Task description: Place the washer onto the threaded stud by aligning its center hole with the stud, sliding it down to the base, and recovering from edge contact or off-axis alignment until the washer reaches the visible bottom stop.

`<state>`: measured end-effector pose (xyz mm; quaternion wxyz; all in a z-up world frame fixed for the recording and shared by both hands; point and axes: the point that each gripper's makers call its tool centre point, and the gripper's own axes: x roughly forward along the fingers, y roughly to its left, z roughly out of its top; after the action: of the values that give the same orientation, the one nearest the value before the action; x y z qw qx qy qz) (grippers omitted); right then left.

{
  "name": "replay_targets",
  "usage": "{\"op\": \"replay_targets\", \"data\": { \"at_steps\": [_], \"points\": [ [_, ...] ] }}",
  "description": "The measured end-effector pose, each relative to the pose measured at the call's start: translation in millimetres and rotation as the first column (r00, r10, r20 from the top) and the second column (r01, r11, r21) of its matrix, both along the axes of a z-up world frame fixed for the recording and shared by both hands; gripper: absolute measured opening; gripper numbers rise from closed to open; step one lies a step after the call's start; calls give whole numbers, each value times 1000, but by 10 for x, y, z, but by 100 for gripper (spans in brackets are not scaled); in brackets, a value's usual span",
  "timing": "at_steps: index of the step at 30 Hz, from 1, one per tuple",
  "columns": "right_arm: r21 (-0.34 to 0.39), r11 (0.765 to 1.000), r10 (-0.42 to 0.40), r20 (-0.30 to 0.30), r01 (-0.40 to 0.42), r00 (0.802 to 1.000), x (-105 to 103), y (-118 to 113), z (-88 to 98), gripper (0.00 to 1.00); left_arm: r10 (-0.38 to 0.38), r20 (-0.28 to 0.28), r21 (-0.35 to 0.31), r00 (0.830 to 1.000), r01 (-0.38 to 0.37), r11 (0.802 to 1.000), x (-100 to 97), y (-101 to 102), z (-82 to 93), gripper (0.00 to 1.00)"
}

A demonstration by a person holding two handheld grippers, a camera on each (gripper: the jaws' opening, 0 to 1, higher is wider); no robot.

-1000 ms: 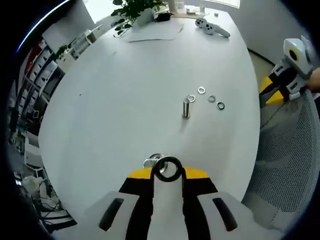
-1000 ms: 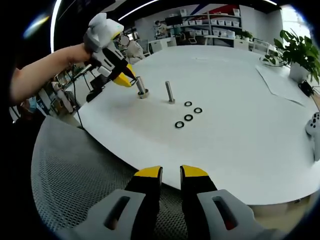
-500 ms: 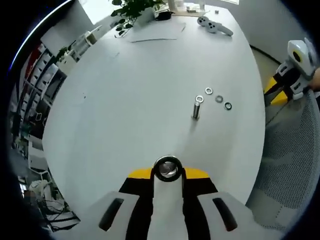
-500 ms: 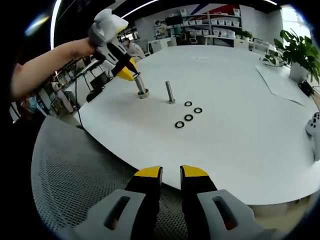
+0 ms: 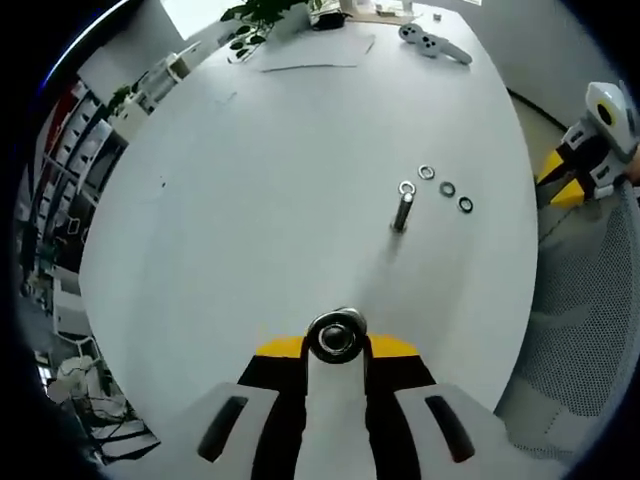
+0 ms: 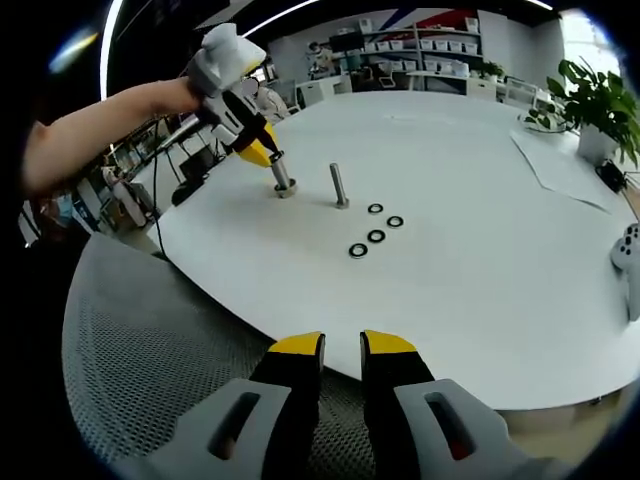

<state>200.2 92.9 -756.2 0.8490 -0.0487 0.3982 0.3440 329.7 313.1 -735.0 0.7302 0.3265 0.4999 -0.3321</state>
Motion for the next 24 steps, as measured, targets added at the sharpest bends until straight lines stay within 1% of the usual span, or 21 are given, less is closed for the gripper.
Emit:
{"op": "replay_targets", "data": {
  "at_steps": [8,11,15,20,24],
  "points": [
    [0,1000,0,0,0,1000,-1,1,1,17,-7,-28,10,1000,7,1000,14,-12,-108,19],
    [0,1000,1,0,-1,1000,0,1,0,17,7,-48,8,999,-6,1000,3,-8,-187,19],
    [1,1000,-1,0,1,1000,0,0,1,17,6,-63,12,998,-5,1000,-5,-2,-277,19],
    [2,1000,-4,1,4,1000,2,-1,4,17,9,-76,14,997,-8,1000,-2,11,-377,19],
    [3,1000,-7,2,7,1000,5,-2,6,18,5,-78,15,997,-3,1000,-8,2,-410,19]
  ]
}}
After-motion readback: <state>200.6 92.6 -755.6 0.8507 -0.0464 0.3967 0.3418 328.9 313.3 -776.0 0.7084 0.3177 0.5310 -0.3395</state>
